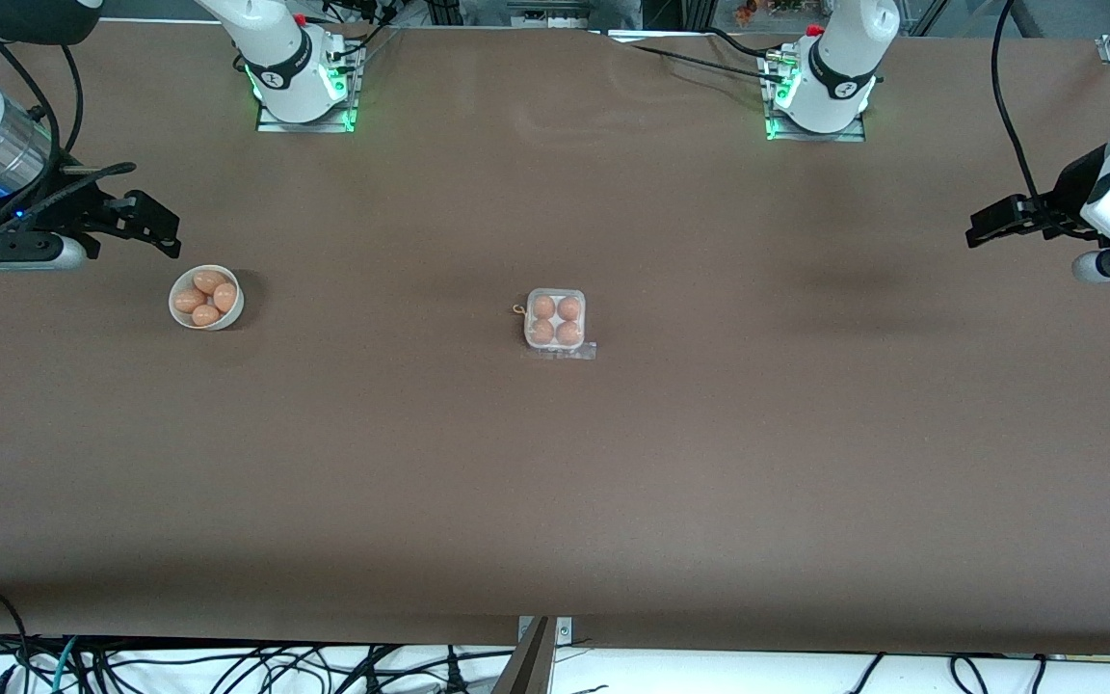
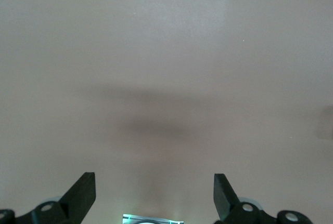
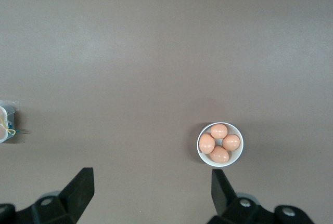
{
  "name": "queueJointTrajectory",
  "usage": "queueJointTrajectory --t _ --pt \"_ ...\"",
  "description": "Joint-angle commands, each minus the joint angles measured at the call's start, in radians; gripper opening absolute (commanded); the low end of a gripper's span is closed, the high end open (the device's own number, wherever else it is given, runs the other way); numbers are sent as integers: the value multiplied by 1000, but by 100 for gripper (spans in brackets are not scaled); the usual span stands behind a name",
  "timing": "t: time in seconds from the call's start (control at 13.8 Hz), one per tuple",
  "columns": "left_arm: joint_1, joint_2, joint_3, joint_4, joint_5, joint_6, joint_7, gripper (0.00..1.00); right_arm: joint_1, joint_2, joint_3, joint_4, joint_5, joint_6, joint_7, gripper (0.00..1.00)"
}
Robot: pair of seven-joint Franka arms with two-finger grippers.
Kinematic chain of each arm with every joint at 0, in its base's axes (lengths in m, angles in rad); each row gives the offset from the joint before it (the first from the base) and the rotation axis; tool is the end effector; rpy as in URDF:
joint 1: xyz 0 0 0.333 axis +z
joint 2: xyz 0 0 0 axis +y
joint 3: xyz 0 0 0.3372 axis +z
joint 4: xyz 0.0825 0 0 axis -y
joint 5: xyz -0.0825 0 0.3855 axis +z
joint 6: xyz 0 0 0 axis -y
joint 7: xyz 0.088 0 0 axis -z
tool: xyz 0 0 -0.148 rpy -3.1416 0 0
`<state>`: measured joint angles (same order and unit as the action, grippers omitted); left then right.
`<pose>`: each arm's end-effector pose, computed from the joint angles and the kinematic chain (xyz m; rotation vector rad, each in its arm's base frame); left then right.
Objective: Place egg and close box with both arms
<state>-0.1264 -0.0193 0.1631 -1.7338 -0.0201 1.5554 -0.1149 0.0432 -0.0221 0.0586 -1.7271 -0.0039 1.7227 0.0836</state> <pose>0.5325 0.0172 0.5380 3.1056 0.2374 -0.2499 0.5558 0.0565 0.5557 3.1378 0.0294 0.0283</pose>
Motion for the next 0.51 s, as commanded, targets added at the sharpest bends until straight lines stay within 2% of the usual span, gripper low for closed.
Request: queueJointTrajectory --t 0.0,0.43 --pt "5 -14 -10 -10 28 9 24 100 -11 -6 12 6 -10 -15 8 100" --pt "-4 1 -10 -3 31 9 23 100 -11 -6 12 6 -5 -15 8 100"
